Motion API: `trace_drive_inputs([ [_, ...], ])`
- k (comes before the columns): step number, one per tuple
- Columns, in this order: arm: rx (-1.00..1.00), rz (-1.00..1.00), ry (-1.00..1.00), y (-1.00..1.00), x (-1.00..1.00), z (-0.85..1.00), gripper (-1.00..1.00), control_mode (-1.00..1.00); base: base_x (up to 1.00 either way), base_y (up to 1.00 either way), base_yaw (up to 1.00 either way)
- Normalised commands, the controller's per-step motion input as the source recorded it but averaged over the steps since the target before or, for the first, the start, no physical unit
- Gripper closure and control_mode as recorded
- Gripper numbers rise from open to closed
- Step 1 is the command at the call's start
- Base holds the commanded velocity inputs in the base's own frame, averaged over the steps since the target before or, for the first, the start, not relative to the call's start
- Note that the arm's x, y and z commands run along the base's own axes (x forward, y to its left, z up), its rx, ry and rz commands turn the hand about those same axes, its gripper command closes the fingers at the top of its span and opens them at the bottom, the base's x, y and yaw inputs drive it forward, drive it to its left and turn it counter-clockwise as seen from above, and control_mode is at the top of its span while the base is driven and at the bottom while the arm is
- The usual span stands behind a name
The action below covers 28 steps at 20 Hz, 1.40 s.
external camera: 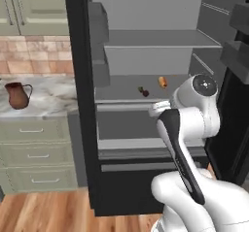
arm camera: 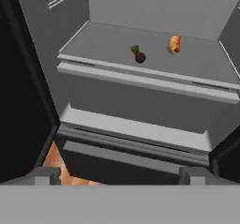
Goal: Move the beet and hot dog from the top shelf to the second highest shelf to make space. Then, place the pitcher from the counter on the cleared top shelf.
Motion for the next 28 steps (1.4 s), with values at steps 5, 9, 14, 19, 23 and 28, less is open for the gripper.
trace_drive_inputs([
  [5,0.0,0.0,0.0,0.0,0.0,0.0,-1.0,1.0,-0.83,0.21,0.49],
  [9,0.0,0.0,0.0,0.0,0.0,0.0,-1.0,1.0,-0.34,0.75,0.41],
  [14,0.0,0.0,0.0,0.0,0.0,0.0,-1.0,1.0,0.02,0.99,0.28],
  [19,0.0,0.0,0.0,0.0,0.0,0.0,-1.0,1.0,0.39,0.88,0.08],
  [23,0.0,0.0,0.0,0.0,0.0,0.0,-1.0,1.0,0.61,0.34,-0.15],
  [28,0.0,0.0,0.0,0.0,0.0,0.0,-1.0,1.0,0.87,0.36,-0.26],
])
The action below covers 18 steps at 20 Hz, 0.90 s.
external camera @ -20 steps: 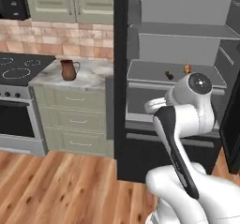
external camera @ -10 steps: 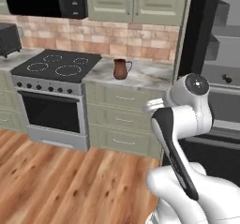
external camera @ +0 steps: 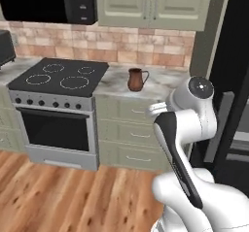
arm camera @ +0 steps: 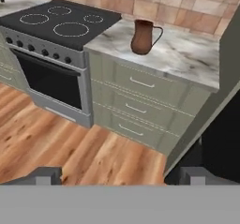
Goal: Move the beet and hot dog from the top shelf to the second highest shelf to make space. Then, place the pitcher from the counter on the cleared top shelf.
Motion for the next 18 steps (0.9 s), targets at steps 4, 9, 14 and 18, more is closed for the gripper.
trace_drive_inputs([
  [4,0.0,0.0,0.0,0.0,0.0,0.0,-1.0,1.0,0.95,0.34,-0.25],
  [9,0.0,0.0,0.0,0.0,0.0,0.0,-1.0,1.0,0.94,0.26,-0.24],
  [14,0.0,0.0,0.0,0.0,0.0,0.0,-1.0,1.0,0.91,0.12,-0.24],
  [18,0.0,0.0,0.0,0.0,0.0,0.0,-1.0,1.0,0.85,0.09,-0.23],
])
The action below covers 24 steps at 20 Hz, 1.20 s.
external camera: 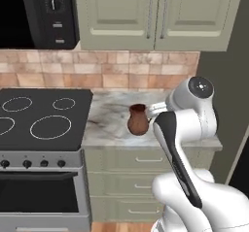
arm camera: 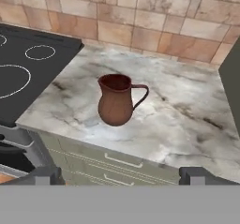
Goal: Move the beet and hot dog from the top shelf to the second highest shelf to make space. Then, place the pitcher from the counter on the cleared top shelf.
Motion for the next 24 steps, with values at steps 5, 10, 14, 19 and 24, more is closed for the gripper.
trace_drive_inputs([
  [5,0.0,0.0,0.0,0.0,0.0,0.0,-1.0,1.0,0.7,0.18,-0.18],
  [10,0.0,0.0,0.0,0.0,0.0,0.0,-1.0,1.0,0.47,0.22,-0.09],
  [14,0.0,0.0,0.0,0.01,0.11,-0.14,-1.0,-1.0,0.14,0.09,0.0],
  [19,0.0,0.1,0.05,-0.04,0.21,-0.24,-1.0,-1.0,0.0,0.0,0.0],
  [24,0.0,0.22,0.1,0.0,0.25,-0.22,-1.0,-1.0,0.0,0.0,0.0],
])
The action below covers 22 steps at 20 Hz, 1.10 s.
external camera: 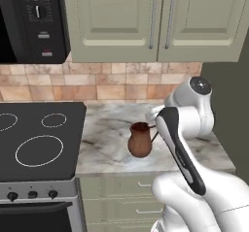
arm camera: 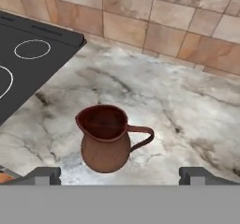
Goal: Move the beet and hot dog from the top shelf to the second highest shelf to make space. Then, place the pitcher from the counter on the cleared top shelf.
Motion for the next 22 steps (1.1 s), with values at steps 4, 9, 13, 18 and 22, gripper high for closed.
trace_drive_inputs([
  [4,-0.1,0.3,0.1,0.0,0.11,-0.24,-1.0,-1.0,0.0,0.0,0.0],
  [9,-0.21,0.36,0.15,-0.22,0.0,-0.42,-1.0,-1.0,0.0,0.0,0.0],
  [13,-0.21,0.27,0.15,-0.22,0.12,-0.31,-1.0,-1.0,0.0,0.0,0.0],
  [18,-0.07,0.15,0.05,-0.06,0.32,-0.18,-1.0,-1.0,0.0,0.0,0.0],
  [22,0.01,0.01,-0.07,0.0,0.23,-0.29,-1.0,-1.0,0.0,0.0,0.0],
])
